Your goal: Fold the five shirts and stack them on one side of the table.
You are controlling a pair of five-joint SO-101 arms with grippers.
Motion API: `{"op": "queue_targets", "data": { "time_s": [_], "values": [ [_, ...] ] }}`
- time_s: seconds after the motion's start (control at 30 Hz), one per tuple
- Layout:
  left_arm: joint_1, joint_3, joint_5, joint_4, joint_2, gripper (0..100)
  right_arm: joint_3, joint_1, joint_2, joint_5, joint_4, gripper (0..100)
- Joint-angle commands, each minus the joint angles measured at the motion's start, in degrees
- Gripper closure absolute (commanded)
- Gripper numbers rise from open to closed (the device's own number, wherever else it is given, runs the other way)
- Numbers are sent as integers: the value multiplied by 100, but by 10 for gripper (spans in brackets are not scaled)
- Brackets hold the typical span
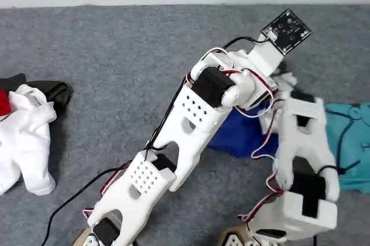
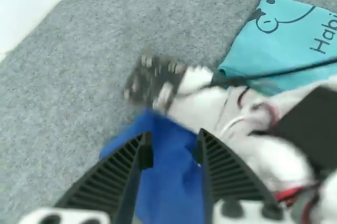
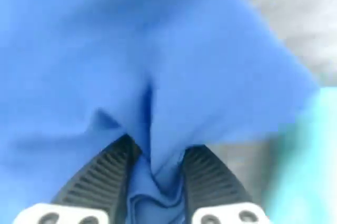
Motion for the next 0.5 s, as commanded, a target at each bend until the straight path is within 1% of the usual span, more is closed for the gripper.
{"op": "queue_targets", "data": {
  "time_s": [0.0,0.1,0.23,0.37,0.47],
  "values": [
    [53,-101,-62,62,-378,852,-923,277,-567,-360,-4,989],
    [53,-101,-62,62,-378,852,-1310,462,-567,-756,22,989],
    [53,-101,-62,62,-378,852,-1398,840,-620,-1451,31,989],
    [53,-101,-62,62,-378,852,-1398,1543,-611,-1978,31,989],
    [53,-92,-62,62,-378,852,-1380,2114,-593,-2171,31,989]
  ]
}}
